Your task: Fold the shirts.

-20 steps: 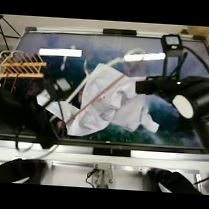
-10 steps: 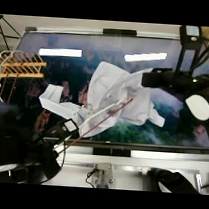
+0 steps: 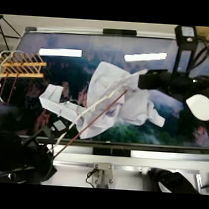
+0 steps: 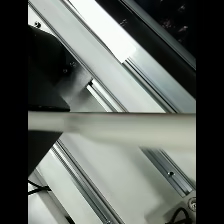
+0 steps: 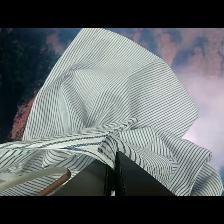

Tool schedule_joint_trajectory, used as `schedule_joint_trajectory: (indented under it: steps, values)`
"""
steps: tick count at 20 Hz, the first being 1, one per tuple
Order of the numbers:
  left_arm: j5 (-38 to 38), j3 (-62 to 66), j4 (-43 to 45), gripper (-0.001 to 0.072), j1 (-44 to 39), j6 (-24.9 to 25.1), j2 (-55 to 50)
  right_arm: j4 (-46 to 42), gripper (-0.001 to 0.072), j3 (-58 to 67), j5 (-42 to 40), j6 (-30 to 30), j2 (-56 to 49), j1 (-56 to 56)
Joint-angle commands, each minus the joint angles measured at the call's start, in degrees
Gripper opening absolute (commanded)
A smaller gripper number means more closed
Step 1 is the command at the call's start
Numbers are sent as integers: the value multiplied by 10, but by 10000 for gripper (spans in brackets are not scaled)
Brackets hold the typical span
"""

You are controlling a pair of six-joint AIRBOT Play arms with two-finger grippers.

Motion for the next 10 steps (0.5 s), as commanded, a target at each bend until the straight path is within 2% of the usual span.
schedule_joint_trajectory:
  steps: [1, 4, 7, 10]
  values:
    - [-4, -6, -8, 53, 0, 2, 14, 23, 81, 0, -2, -5, 0, 0]
    - [46, -31, -16, 53, 0, 10, -3, 60, 80, 0, -10, -9, 1, 0]
    - [84, -42, -30, 53, 0, 38, -50, 97, 81, 0, -30, -35, 12, 0]
    - [129, -42, -21, 53, 26, 25, -92, 149, 80, 0, -31, -61, 46, 0]
